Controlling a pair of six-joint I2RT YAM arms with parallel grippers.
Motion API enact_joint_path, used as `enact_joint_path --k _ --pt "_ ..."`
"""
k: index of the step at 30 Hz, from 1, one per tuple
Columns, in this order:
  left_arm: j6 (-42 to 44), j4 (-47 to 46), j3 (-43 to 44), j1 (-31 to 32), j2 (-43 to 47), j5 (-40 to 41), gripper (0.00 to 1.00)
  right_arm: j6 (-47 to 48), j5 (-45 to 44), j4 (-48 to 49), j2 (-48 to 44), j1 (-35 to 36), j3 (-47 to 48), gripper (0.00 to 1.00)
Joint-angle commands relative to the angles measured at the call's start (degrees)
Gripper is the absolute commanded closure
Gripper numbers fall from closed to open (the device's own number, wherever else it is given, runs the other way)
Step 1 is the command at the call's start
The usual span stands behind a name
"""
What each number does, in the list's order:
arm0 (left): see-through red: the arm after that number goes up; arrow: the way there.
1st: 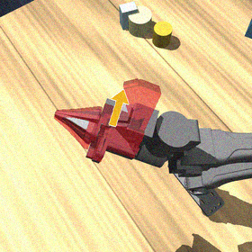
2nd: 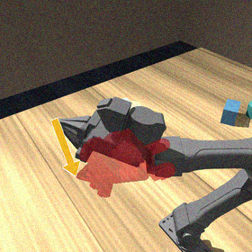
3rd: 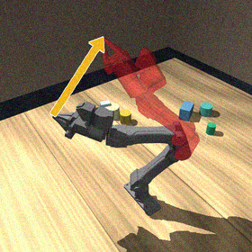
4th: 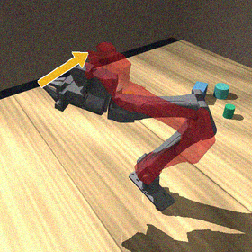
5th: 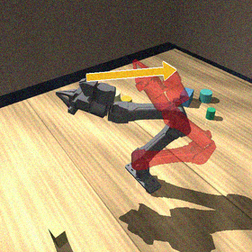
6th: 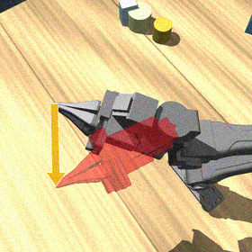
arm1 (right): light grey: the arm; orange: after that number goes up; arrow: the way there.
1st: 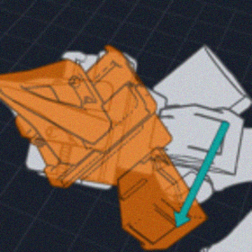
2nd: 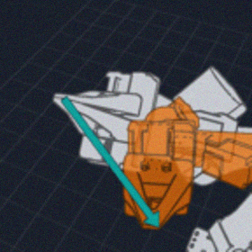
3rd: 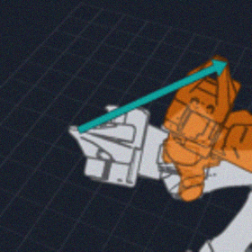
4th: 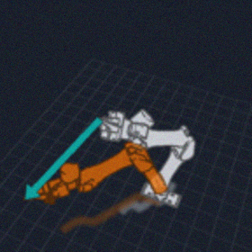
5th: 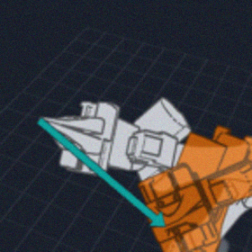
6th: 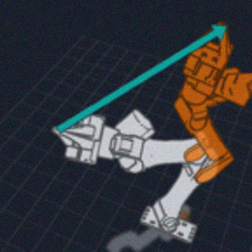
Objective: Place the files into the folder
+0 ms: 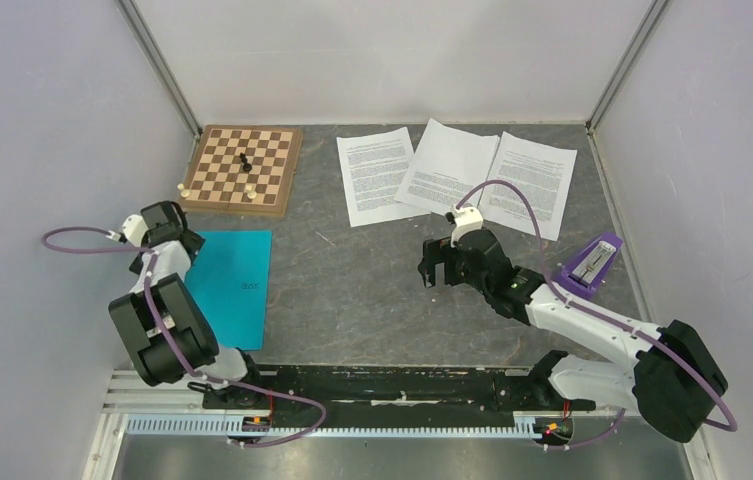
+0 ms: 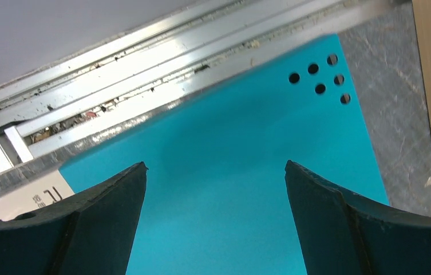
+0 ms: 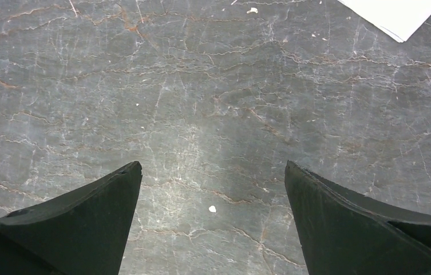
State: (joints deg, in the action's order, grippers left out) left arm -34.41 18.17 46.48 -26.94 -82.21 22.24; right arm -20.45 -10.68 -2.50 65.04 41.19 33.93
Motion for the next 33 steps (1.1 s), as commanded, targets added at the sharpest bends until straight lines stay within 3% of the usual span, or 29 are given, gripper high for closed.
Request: enact_joint_path --k 1,11,22,33 --pt "1.7 -5.7 0.0 -3.6 -1.7 -3.2 0.03 0.8 1.7 4.3 0.3 0.0 -0.1 0.01" --pt "-0.5 -8.2 0.3 -9.5 -5.0 -9.6 0.04 1.1 3.9 6.5 1.4 -0.1 -1.1 0.01" --pt "-1.3 -5.8 1.2 -11.2 -5.7 -5.6 0.04 1.9 4.6 7.1 2.1 0.0 -1.5 0.01" --pt "-3.2 -5.5 -1.0 -11.2 -5.1 -9.1 0.04 1.9 5.5 7.7 3.4 -0.1 -1.4 0.01"
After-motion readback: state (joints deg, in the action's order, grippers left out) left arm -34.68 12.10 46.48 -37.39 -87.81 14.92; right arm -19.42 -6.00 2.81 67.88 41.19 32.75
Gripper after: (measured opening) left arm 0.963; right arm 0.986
